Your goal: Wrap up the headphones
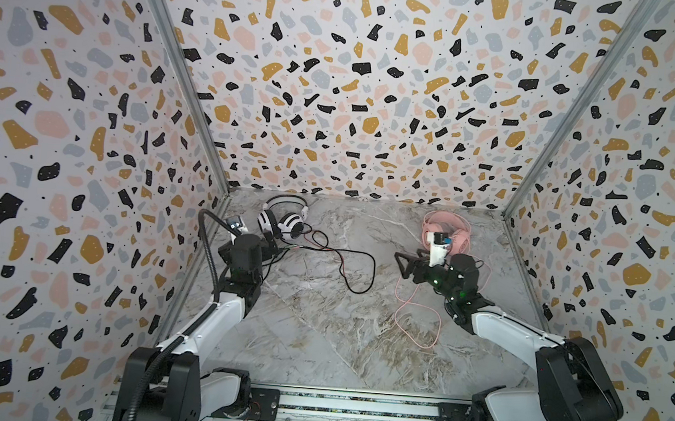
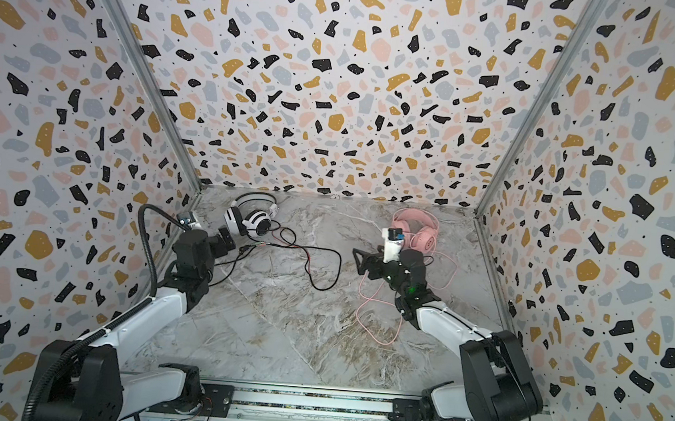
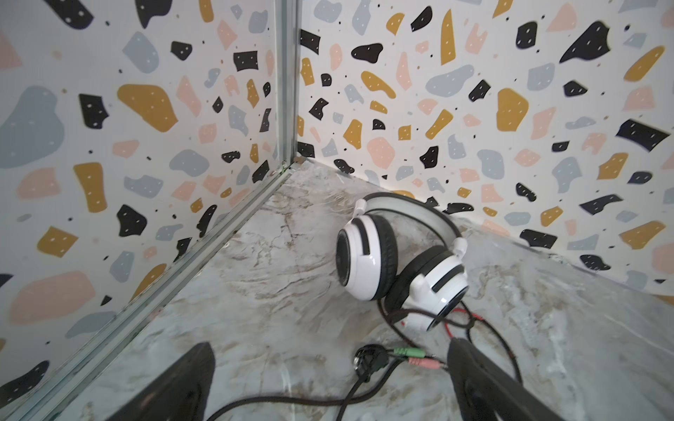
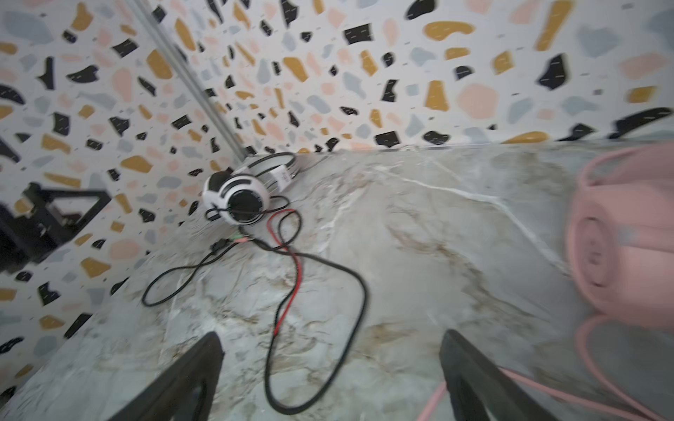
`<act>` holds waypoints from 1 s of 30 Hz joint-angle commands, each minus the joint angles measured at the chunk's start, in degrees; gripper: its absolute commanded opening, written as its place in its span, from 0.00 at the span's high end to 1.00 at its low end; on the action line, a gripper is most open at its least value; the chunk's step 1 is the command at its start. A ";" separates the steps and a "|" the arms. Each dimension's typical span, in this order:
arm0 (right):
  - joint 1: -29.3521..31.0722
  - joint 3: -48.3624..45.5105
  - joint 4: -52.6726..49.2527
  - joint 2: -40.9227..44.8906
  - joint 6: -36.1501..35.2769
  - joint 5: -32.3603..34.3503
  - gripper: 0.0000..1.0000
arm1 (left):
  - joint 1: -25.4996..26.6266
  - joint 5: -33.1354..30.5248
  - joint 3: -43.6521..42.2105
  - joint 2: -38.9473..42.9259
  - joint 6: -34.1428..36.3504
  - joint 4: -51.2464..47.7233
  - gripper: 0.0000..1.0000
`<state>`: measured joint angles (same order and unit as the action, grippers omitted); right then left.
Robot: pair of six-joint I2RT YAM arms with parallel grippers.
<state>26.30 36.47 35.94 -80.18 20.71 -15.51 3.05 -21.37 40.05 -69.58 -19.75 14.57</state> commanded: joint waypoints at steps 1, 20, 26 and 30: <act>5.56 0.32 -2.51 -3.13 -3.56 3.61 0.05 | -1.64 4.98 13.34 -6.07 -2.73 -18.38 0.00; 16.38 4.11 -2.71 -13.06 -5.59 8.19 0.05 | -4.50 10.96 76.96 -56.43 2.12 -59.07 0.00; 17.46 4.81 -3.35 -13.09 -6.63 9.08 0.05 | -4.98 15.61 87.75 -66.09 0.92 -61.86 0.04; 17.47 5.01 -3.97 -13.03 -6.98 9.42 0.05 | -4.98 19.94 84.41 -66.58 0.70 -59.03 0.22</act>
<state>43.64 39.72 33.54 -93.80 14.81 -6.85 -1.87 -5.82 125.23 -136.35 -18.83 -44.05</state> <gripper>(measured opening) 0.946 0.824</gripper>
